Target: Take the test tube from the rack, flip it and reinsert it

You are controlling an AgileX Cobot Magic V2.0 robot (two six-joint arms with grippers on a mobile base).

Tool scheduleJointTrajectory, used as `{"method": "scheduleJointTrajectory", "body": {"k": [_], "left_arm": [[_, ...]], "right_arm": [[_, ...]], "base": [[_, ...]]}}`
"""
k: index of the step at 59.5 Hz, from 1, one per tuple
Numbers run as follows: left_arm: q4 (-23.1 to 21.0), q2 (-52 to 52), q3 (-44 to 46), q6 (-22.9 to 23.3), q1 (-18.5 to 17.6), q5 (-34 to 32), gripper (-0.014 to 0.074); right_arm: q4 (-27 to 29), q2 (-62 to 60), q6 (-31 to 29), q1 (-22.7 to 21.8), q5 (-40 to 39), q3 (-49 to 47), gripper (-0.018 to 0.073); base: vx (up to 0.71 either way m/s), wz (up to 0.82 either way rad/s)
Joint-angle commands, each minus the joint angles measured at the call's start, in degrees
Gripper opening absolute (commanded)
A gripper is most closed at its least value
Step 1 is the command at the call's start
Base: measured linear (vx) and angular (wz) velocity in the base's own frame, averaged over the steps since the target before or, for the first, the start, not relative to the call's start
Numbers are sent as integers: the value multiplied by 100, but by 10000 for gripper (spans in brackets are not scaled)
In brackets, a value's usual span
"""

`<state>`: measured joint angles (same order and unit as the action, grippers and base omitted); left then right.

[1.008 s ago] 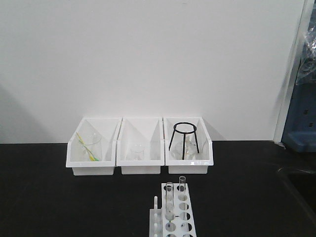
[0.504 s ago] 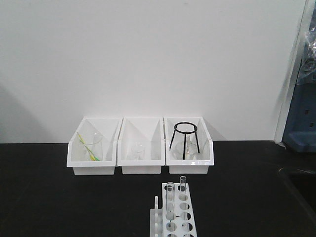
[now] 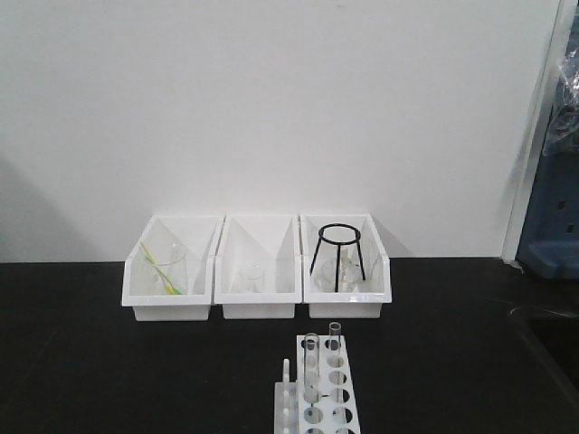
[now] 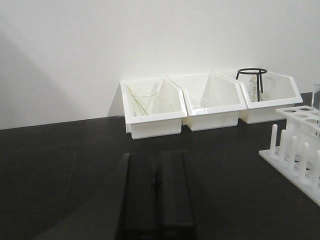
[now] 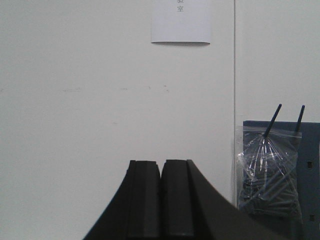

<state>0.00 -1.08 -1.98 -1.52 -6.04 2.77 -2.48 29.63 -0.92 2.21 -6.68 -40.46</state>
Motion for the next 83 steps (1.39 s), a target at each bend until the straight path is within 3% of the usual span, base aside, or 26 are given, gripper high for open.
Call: {"method": "scheduleJointTrajectory", "body": {"k": [1,15,25,43,51,72,83], "left_arm": [[0,-46,34,13,-1,-466,-6],[0,-46,34,13,-1,-466,-6],[0,-46,34,13,-1,-466,-6],[0,-46,34,13,-1,-466,-6],[0,-46,34,13,-1,-466,-6],[0,-46,34,13,-1,-466,-6],[0,-46,34,13,-1,-466,-6]], "right_arm": [[70,741,14,5,-290,-684,-11],[96,1370,212,5,-318,-934,1],[71,1370,206,5,-182,-934,88],[77,1370,206,5,-43,-915,497],[77,1350,206,5,-36,-915,600],[188,1652,369,93,-279,-898,561],[176,2414,290,986,-579,-384,538]], "base": [[0,0],[0,0],[0,0],[0,0],[0,0],[0,0],[0,0]]}}
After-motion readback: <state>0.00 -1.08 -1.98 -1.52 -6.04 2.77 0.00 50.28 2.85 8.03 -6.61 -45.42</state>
